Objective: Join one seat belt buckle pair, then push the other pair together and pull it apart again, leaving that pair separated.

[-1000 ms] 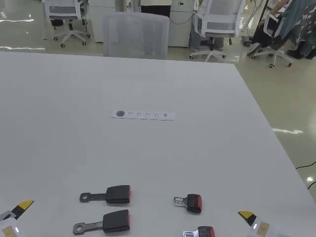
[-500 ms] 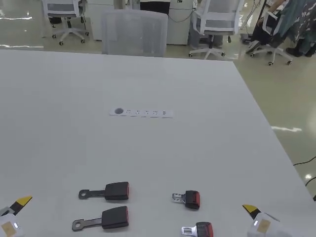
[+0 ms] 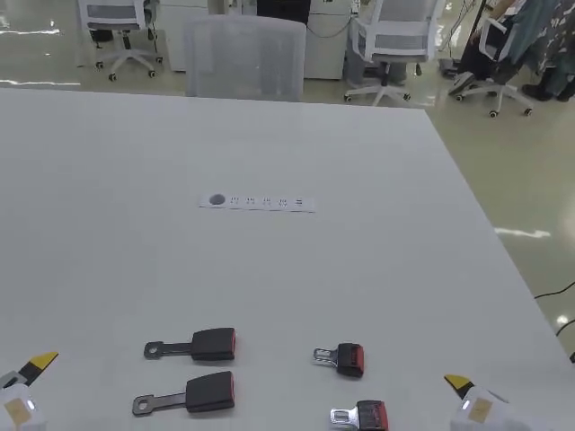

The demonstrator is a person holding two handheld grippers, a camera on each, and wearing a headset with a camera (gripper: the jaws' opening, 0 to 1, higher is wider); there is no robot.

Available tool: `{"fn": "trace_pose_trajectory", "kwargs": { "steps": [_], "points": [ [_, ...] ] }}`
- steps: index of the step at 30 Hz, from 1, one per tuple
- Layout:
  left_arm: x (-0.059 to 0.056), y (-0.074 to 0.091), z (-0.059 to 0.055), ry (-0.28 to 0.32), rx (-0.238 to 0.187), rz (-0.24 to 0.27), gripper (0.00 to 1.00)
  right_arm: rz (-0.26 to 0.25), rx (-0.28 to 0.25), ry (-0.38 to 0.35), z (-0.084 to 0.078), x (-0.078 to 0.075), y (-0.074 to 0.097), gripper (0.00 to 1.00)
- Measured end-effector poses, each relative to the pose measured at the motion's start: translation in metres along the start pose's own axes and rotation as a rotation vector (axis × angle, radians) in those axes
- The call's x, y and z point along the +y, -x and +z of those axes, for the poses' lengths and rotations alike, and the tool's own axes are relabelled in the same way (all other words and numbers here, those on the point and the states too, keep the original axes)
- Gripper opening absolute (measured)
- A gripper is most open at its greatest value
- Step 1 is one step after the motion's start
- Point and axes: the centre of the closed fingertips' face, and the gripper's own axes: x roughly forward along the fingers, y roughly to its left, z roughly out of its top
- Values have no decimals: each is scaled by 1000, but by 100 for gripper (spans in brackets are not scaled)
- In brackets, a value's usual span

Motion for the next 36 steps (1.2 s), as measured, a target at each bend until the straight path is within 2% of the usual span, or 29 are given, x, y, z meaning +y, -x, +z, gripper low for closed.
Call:
{"fn": "trace_pose_trajectory", "kwargs": {
  "steps": [3,6,9,13,18,36],
  "points": [
    [0,0,0,-1,-1,-2,95,-2,0,-1,0,-1,0,99],
    [0,3,8,-17,-26,2,89,-2,2,0,0,0,0,99],
    [0,1,2,-5,-9,2,91,-1,6,0,0,1,-1,99],
    [0,0,3,-9,-9,1,93,3,11,-3,-2,3,-3,99],
    [5,1,5,-29,-25,25,100,1,10,-6,0,4,-5,100],
    [3,1,1,-22,-4,13,100,5,18,-5,2,8,-12,99]
  ]
}}
